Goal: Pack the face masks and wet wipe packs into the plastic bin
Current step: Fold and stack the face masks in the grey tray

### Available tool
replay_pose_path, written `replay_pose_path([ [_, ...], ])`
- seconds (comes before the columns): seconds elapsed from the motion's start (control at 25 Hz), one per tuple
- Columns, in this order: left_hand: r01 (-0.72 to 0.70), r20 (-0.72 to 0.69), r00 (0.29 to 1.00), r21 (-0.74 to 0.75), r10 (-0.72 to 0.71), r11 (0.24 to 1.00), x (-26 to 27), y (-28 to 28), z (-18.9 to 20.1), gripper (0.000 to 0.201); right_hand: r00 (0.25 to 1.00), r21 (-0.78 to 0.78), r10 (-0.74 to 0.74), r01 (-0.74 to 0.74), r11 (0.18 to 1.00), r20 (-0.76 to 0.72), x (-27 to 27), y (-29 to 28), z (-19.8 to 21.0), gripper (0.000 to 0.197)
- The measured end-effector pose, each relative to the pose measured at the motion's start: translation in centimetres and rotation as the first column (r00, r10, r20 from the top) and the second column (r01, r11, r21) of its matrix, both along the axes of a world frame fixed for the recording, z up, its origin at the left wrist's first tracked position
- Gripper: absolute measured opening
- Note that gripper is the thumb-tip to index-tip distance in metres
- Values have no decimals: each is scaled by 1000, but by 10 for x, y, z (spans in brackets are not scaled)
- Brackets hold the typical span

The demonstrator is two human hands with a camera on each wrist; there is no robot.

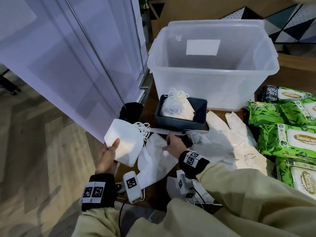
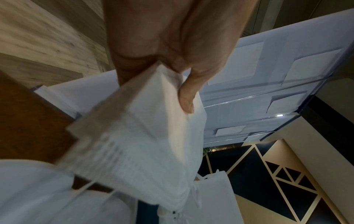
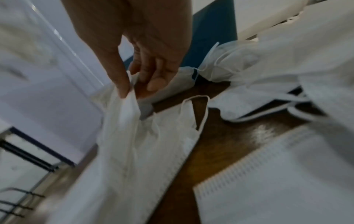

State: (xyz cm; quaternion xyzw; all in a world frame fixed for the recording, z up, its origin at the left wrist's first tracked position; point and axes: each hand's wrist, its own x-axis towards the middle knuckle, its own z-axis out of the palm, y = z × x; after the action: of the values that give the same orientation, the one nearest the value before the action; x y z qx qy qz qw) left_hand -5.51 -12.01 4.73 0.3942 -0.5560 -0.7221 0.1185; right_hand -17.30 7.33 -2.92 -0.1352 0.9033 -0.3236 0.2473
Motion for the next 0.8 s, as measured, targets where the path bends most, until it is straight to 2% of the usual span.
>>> replay_pose_path([
  [0.08,1,9,1000,14,-2,1000,0,3,-4,38,1000,-169,-8,7,986,-5,-1,16,18,40],
  [0.16,18,7,1000,31,-19,999,-1,7,-8,41,993,-245,60,-83,966,-102,0,31,41,38],
  [0.2,34,4,999,34,-34,999,-1,9,-9,40,986,-239,89,-122,963,-144,1,38,52,28],
  [0.28,62,-5,998,26,-61,998,-1,15,-9,37,983,-180,122,-145,973,-137,1,51,72,11],
  [0.36,84,-23,996,17,-83,996,-1,21,-11,30,978,-121,172,-186,975,-118,0,63,87,10],
  [0.44,142,-42,989,-21,-143,990,-1,29,-9,26,947,-12,278,-284,959,-163,1,70,100,14],
  [0.52,203,-57,977,-69,-207,977,-2,35,-10,27,868,147,401,-373,916,-295,5,71,115,10],
  [0.6,233,-66,969,-98,-240,968,-2,39,-8,27,696,302,517,-419,856,-499,7,72,131,7],
  [0.68,268,-55,959,-149,-279,952,-2,43,-7,35,554,271,587,-550,790,-591,6,70,143,12],
  [0.72,300,-45,949,-183,-313,936,-3,45,-7,37,560,204,621,-630,749,-549,6,67,147,11],
  [0.8,353,-30,930,-194,-365,915,-6,53,-2,22,646,76,668,-696,714,-370,5,52,153,10],
])
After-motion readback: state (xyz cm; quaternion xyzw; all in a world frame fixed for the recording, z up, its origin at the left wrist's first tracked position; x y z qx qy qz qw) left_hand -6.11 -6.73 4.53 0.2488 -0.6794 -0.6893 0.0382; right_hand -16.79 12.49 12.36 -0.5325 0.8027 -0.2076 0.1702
